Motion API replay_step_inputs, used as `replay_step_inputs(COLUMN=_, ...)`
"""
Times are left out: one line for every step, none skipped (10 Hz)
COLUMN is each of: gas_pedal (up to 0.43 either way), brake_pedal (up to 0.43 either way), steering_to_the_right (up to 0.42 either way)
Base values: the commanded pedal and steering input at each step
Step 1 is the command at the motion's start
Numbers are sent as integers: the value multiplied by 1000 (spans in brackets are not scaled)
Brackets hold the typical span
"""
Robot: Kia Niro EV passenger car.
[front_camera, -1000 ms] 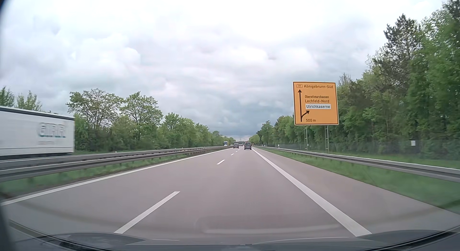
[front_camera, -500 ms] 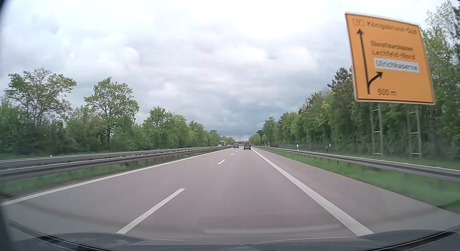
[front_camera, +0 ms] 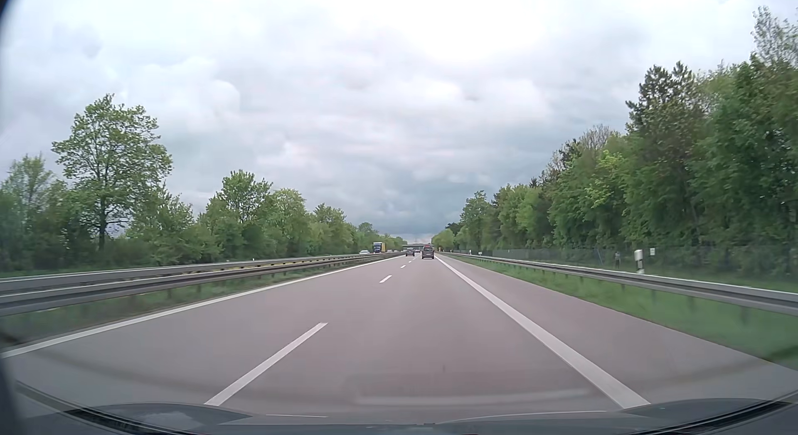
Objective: Follow the waypoints while adhering to traffic rules and regulations
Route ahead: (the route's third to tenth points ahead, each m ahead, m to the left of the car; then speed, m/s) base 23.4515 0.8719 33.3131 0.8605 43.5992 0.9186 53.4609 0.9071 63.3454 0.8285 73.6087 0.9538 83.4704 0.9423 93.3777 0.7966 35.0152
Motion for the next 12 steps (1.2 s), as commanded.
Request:
replay_step_inputs(gas_pedal=409, brake_pedal=12, steering_to_the_right=-2)
replay_step_inputs(gas_pedal=421, brake_pedal=12, steering_to_the_right=-2)
replay_step_inputs(gas_pedal=429, brake_pedal=12, steering_to_the_right=-2)
replay_step_inputs(gas_pedal=429, brake_pedal=12, steering_to_the_right=-2)
replay_step_inputs(gas_pedal=441, brake_pedal=12, steering_to_the_right=-2)
replay_step_inputs(gas_pedal=441, brake_pedal=6, steering_to_the_right=-2)
replay_step_inputs(gas_pedal=441, brake_pedal=12, steering_to_the_right=-2)
replay_step_inputs(gas_pedal=441, brake_pedal=12, steering_to_the_right=-2)
replay_step_inputs(gas_pedal=441, brake_pedal=12, steering_to_the_right=-1)
replay_step_inputs(gas_pedal=441, brake_pedal=12, steering_to_the_right=-2)
replay_step_inputs(gas_pedal=441, brake_pedal=12, steering_to_the_right=-2)
replay_step_inputs(gas_pedal=441, brake_pedal=12, steering_to_the_right=-1)
